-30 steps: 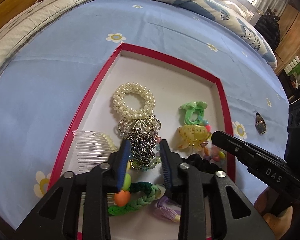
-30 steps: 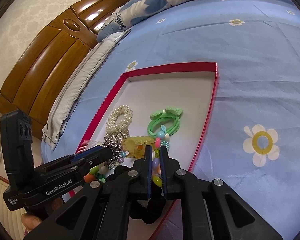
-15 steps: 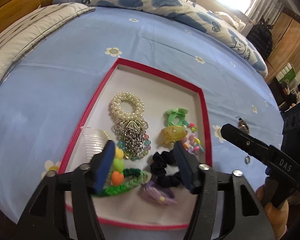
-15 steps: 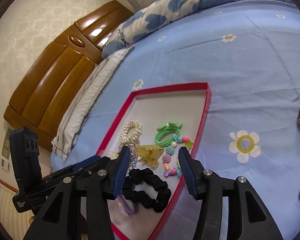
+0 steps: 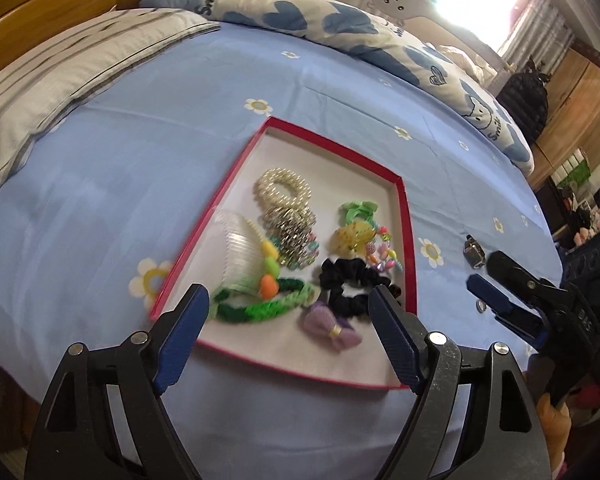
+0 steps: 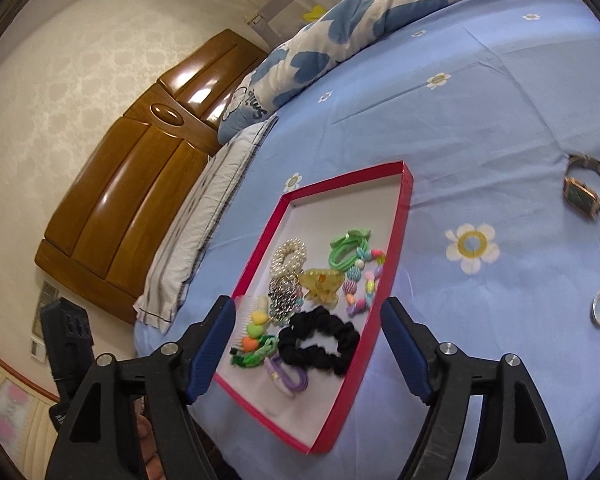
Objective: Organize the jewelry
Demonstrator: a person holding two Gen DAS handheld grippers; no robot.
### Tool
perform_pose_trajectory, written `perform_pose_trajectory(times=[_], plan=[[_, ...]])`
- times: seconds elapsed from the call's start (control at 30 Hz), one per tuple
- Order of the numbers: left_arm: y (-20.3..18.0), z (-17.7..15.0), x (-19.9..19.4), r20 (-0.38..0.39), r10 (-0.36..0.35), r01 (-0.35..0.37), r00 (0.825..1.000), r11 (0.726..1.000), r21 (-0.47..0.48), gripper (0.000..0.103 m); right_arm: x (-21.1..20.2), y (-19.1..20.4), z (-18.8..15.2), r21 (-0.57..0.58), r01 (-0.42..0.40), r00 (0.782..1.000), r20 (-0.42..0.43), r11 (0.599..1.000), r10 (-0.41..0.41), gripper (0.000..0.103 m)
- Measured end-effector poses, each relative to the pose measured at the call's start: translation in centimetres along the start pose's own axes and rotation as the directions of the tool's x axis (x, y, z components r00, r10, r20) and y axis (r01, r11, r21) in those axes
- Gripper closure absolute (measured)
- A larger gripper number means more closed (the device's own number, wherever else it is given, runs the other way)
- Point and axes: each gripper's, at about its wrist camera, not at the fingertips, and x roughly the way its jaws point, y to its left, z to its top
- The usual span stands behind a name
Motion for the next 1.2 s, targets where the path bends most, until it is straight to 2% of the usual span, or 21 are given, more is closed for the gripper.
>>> perform_pose_trajectory(times=[0.17, 0.4, 0.53, 0.63, 0.77, 0.9, 0.97, 1.07, 1.13, 1.2], plan=[[0.3, -1.6, -0.5, -0.004, 0.030, -0.030, 1.000, 1.000, 0.003, 0.021, -1.2, 0.6, -1.8, -0.019, -0.006, 1.000, 0.014, 1.000, 0.006, 0.019], [0.2, -4.1, -1.0, -0.017, 0.047, -0.047, 0.999, 0.999, 0.021, 0.021, -1.6, 1.3, -4.1, -0.066, 0.005, 1.000, -0.010, 0.998, -0.006, 0.018], [0.4, -4.7, -1.5, -0.022, 0.029, -0.029, 0.999, 0.999, 0.014, 0.021, -2.3, 1.7, -4.6, -0.081, 0.020, 1.000, -0.002, 0.996, -0.020, 0.018], [0.4, -5.0, -2.5, -0.005, 0.011, -0.011, 1.000, 1.000, 0.018, 0.021, -2.9, 2.2, -4.9, -0.096, 0.047, 0.999, 0.014, 0.994, -0.046, 0.018], [-0.1, -4.9, -4.7, 0.050, 0.038, -0.041, 0.998, 0.998, 0.051, 0.021, -4.1, 3.5, -5.0, -0.153, 0.086, 0.996, 0.048, 0.985, -0.080, 0.016], [-0.4, -4.4, -7.1, 0.126, 0.072, -0.082, 0.989, 0.994, 0.078, 0.017, -5.6, 5.5, -5.0, -0.235, 0.153, 0.987, 0.093, 0.960, -0.135, 0.013], [-0.5, -4.1, -8.2, 0.168, 0.094, -0.111, 0.981, 0.990, 0.093, 0.006, -6.5, 7.1, -5.0, -0.298, 0.209, 0.976, 0.129, 0.931, -0.177, 0.010], [-0.8, -4.0, -9.1, 0.221, 0.142, -0.169, 0.965, 0.980, 0.106, 0.000, -7.3, 8.8, -5.3, -0.369, 0.267, 0.960, 0.181, 0.890, -0.213, 0.004], [-0.7, -4.0, -8.9, 0.224, 0.163, -0.192, 0.961, 0.975, 0.111, 0.000, -7.3, 9.4, -5.8, -0.400, 0.290, 0.953, 0.204, 0.869, -0.224, 0.002], [-0.5, -4.3, -8.1, 0.206, 0.172, -0.198, 0.963, 0.974, 0.111, 0.000, -7.0, 9.2, -6.4, -0.405, 0.285, 0.955, 0.193, 0.869, -0.224, 0.002]])
